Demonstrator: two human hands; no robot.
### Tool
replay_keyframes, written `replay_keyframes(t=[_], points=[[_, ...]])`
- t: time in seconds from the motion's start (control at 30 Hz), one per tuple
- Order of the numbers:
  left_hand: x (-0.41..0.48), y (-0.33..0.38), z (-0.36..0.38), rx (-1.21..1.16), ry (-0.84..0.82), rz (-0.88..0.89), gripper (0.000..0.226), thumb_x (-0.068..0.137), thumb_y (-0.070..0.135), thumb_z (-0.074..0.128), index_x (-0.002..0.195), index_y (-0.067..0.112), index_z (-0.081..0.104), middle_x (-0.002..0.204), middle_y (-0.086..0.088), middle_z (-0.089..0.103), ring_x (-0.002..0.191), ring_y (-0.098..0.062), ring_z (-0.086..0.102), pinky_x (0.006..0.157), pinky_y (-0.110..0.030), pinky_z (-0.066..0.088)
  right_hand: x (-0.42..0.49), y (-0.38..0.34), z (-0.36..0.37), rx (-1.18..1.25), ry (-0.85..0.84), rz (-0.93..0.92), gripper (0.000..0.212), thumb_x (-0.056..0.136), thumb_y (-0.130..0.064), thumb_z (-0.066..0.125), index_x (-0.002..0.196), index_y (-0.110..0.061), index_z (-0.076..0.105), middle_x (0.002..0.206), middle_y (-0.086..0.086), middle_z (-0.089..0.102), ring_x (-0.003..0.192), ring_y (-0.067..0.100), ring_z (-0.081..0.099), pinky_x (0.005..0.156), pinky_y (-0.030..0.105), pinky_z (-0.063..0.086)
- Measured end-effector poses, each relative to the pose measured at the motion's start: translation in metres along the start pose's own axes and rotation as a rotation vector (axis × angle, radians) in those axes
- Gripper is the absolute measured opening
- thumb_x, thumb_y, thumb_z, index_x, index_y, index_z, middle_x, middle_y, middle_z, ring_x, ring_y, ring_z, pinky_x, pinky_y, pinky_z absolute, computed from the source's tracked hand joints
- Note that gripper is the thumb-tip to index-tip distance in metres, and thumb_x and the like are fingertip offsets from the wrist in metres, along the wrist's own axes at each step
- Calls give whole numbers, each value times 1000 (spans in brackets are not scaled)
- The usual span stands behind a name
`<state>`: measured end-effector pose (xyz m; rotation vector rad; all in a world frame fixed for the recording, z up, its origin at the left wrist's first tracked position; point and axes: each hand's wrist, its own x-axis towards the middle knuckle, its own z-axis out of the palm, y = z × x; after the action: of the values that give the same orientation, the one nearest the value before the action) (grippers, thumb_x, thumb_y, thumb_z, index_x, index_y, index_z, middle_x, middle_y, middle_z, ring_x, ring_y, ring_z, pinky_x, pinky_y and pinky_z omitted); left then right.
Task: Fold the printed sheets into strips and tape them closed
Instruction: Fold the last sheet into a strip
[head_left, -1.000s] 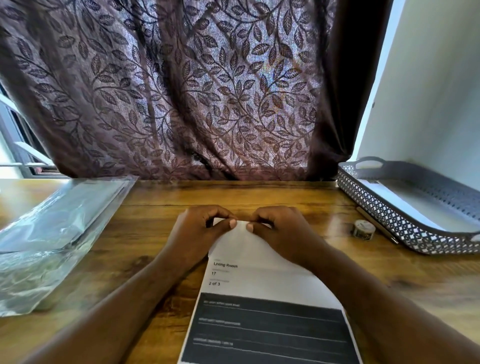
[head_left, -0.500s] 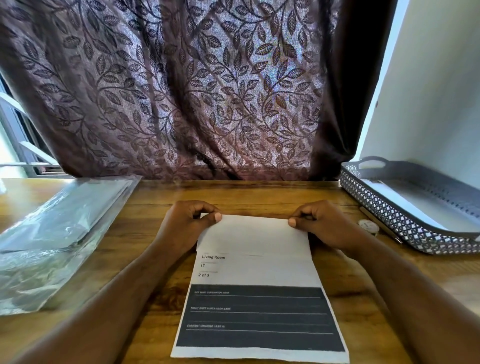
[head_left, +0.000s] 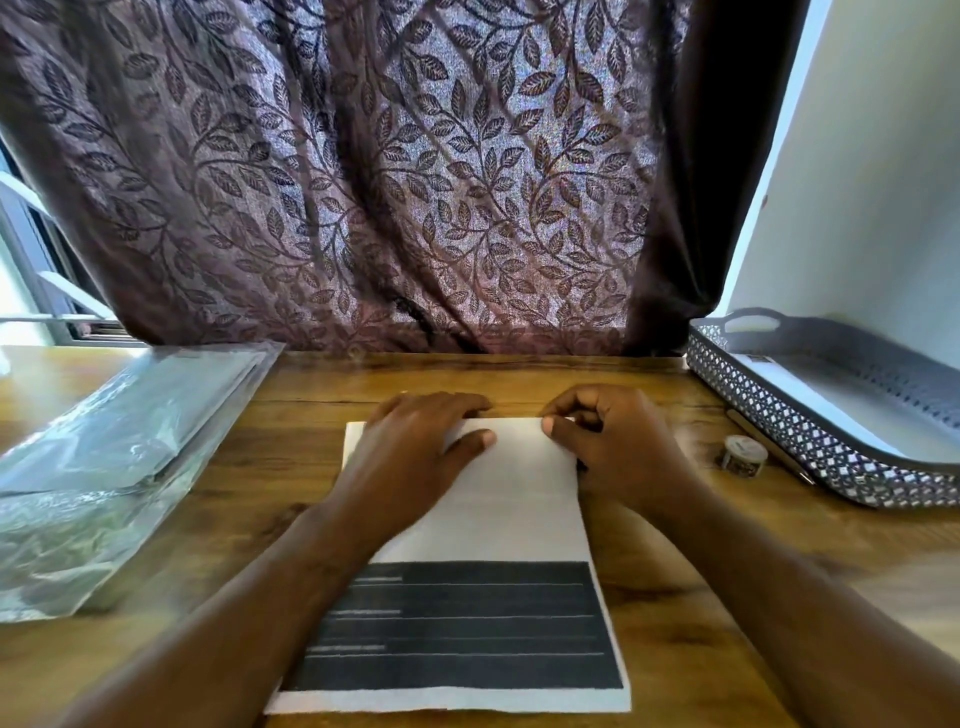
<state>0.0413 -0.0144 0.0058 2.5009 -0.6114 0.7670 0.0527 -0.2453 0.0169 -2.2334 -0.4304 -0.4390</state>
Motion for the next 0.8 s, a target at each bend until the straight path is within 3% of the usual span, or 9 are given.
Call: replay_keyframes(t=[0.13, 0.3, 0.5, 0.7, 0.8], points=[[0, 12, 6, -117, -63, 10, 22, 96, 37, 63, 116, 32, 69, 107, 13, 74, 90, -1, 64, 78, -19, 53, -11, -11, 16, -48, -43, -154, 4, 91, -21, 73, 90, -24, 73, 88, -13, 71, 81, 2, 65, 66, 15, 53], [-1, -1, 5, -65, -96, -105, 15, 93, 38, 67, 103, 29, 74, 97, 15, 75, 86, -5, 66, 79, -32, 56, -7, -3, 17, -32, -84, -88, 4, 92, -21, 72, 91, -24, 72, 90, -15, 70, 85, -2, 64, 65, 8, 49], [2, -21, -2, -4, -95, -195, 11, 91, 43, 68, 97, 36, 75, 93, 21, 74, 87, -2, 66, 83, -31, 53, 3, 17, 2, 4, -69, 16, 14, 92, -20, 73, 83, -31, 71, 87, -17, 71, 80, -4, 64, 60, 6, 46], [1, -42, -7, -13, -31, -324, 7, 90, 40, 70, 89, 36, 75, 82, 23, 70, 74, 6, 60, 64, -23, 43, 9, 37, -11, -2, -16, 94, 14, 90, -22, 75, 81, -33, 72, 84, -16, 73, 81, 1, 66, 65, 18, 44], [2, -47, -6, -74, -31, -385, 7, 90, 34, 71, 85, 32, 75, 81, 21, 71, 72, 1, 63, 59, -23, 46, 11, 44, -15, 42, -9, 128, 16, 90, -20, 76, 81, -32, 72, 86, -12, 75, 86, 8, 69, 73, 25, 52]])
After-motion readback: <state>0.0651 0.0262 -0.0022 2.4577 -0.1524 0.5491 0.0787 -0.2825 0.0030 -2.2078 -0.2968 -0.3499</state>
